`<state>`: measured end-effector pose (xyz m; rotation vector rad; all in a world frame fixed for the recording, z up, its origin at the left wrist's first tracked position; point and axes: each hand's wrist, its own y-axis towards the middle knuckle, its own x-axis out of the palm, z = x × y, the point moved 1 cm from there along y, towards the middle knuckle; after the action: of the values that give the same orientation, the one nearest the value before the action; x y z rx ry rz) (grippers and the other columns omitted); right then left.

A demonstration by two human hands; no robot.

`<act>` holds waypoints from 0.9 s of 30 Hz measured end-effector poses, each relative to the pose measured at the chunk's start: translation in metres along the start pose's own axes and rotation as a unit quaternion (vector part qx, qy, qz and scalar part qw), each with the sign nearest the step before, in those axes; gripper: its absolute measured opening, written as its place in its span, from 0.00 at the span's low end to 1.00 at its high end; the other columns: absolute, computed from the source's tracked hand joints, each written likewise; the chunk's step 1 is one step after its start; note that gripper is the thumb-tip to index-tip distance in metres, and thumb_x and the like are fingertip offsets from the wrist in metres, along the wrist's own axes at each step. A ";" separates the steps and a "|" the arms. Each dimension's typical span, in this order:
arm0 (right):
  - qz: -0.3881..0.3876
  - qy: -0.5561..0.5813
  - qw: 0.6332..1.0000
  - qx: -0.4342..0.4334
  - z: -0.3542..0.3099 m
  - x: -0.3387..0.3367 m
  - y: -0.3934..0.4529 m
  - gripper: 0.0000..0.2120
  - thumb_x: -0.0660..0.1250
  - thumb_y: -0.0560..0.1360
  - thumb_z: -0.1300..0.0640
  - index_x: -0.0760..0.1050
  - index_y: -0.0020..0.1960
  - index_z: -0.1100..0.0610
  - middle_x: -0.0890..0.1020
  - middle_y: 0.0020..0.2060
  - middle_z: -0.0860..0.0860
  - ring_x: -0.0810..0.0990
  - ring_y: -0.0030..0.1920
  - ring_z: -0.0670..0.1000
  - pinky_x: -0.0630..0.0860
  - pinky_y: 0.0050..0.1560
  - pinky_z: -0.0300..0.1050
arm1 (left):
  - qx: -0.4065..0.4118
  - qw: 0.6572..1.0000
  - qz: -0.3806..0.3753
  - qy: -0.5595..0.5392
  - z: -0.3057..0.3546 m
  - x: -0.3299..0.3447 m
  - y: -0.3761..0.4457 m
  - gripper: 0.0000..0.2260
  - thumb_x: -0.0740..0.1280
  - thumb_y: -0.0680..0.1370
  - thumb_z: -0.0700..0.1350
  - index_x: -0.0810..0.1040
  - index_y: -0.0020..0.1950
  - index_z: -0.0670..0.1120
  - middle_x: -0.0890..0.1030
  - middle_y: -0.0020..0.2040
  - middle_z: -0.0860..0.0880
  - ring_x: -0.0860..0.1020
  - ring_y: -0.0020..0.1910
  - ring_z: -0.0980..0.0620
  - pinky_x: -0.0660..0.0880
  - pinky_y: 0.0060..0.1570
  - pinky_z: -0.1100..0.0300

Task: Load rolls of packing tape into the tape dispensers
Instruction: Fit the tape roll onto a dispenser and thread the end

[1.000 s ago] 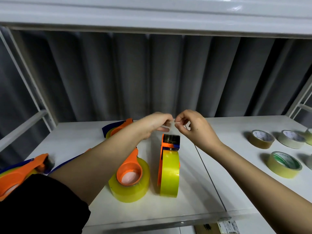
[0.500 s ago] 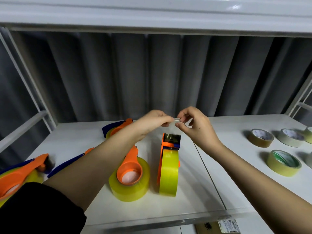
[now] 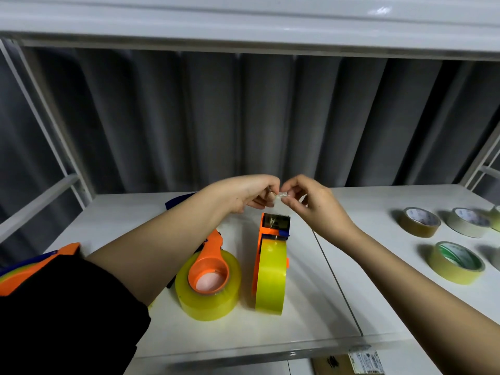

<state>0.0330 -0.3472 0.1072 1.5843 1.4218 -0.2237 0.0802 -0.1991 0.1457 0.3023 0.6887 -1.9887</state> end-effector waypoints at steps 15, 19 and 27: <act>-0.142 0.373 0.850 0.345 0.002 -0.004 0.012 0.07 0.65 0.75 0.62 0.72 0.49 0.51 0.79 0.36 0.47 0.72 0.42 0.45 0.62 0.40 0.42 | 0.069 0.996 0.038 -0.041 -0.016 -0.006 0.010 0.08 0.64 0.76 0.50 0.76 0.42 0.47 0.78 0.45 0.48 0.78 0.49 0.52 0.72 0.59 0.57; -0.140 0.393 0.833 0.363 0.001 -0.003 0.010 0.07 0.65 0.75 0.63 0.72 0.49 0.52 0.79 0.36 0.47 0.73 0.40 0.45 0.62 0.40 0.42 | 0.150 0.976 0.145 -0.063 -0.022 -0.005 0.004 0.06 0.64 0.78 0.45 0.75 0.49 0.43 0.77 0.47 0.46 0.76 0.50 0.49 0.71 0.53 0.58; -0.144 0.407 0.824 0.367 0.001 -0.004 0.010 0.06 0.65 0.76 0.63 0.71 0.47 0.53 0.79 0.35 0.47 0.74 0.37 0.44 0.62 0.36 0.41 | 0.462 0.770 0.292 0.329 -0.046 0.002 -0.018 0.08 0.63 0.74 0.51 0.77 0.48 0.50 0.79 0.45 0.55 0.76 0.47 0.55 0.64 0.55 0.60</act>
<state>0.0404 -0.3490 0.1140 2.2211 2.4586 -0.3151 0.0602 -0.1676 0.1137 1.6512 -0.0879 -1.4205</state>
